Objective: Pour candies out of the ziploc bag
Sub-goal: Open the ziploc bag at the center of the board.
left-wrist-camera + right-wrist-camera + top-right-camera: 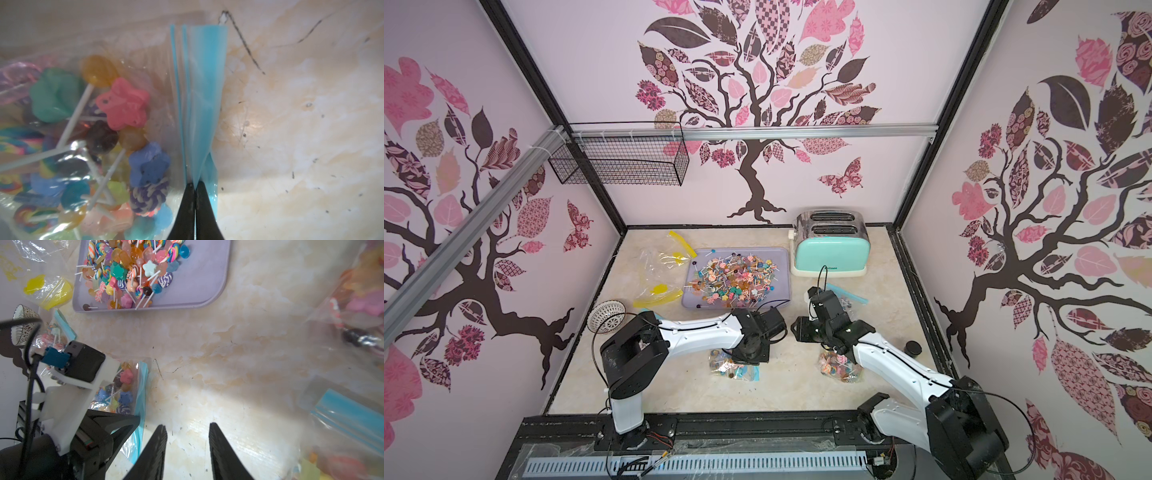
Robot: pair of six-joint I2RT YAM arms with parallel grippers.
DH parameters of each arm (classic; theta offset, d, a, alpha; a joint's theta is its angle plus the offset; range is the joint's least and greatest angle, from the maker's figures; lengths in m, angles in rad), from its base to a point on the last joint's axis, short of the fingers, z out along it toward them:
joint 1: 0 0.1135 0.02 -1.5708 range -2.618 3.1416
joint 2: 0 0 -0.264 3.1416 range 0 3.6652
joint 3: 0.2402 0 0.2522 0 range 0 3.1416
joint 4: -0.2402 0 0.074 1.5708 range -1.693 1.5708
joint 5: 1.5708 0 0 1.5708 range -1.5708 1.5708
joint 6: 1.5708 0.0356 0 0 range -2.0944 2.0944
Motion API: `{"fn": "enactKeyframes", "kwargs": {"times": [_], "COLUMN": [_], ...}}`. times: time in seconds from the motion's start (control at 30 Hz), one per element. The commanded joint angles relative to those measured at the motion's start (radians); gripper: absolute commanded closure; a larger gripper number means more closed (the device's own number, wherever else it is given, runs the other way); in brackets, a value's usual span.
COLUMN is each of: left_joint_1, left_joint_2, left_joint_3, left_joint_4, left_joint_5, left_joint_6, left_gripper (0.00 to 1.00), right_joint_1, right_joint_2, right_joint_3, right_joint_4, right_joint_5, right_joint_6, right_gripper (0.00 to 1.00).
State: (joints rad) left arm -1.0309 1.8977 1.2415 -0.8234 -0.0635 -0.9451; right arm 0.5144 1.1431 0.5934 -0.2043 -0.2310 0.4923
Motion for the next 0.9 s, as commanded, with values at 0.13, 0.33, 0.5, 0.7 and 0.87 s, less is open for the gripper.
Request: {"fn": "enactKeyframes", "kwargs": {"times": [0.13, 0.33, 0.5, 0.7, 0.87], "left_joint_1": [0.020, 0.035, 0.052, 0.060, 0.060], "left_joint_2": [-0.072, -0.127, -0.176, -0.208, -0.237], "left_joint_3": [-0.169, -0.253, -0.294, -0.313, -0.324], "left_joint_4": [0.248, 0.325, 0.335, 0.355, 0.357], "left_joint_5": [0.120, 0.151, 0.147, 0.157, 0.158], "left_joint_6": [0.055, 0.062, 0.060, 0.056, 0.053], "left_gripper": [1.00, 1.00, 1.00, 1.00, 1.00], "right_joint_1": [-0.001, 0.055, 0.105, 0.113, 0.114], "right_joint_2": [0.134, 0.299, 0.406, 0.484, 0.550], "right_joint_3": [-0.030, -0.048, -0.060, -0.073, -0.066], "right_joint_4": [0.136, 0.251, 0.348, 0.425, 0.479], "right_joint_5": [-0.319, -0.431, -0.455, -0.478, -0.492], "right_joint_6": [-0.022, 0.003, 0.042, 0.069, 0.095], "right_gripper": [0.63, 0.64, 0.65, 0.67, 0.69]}}
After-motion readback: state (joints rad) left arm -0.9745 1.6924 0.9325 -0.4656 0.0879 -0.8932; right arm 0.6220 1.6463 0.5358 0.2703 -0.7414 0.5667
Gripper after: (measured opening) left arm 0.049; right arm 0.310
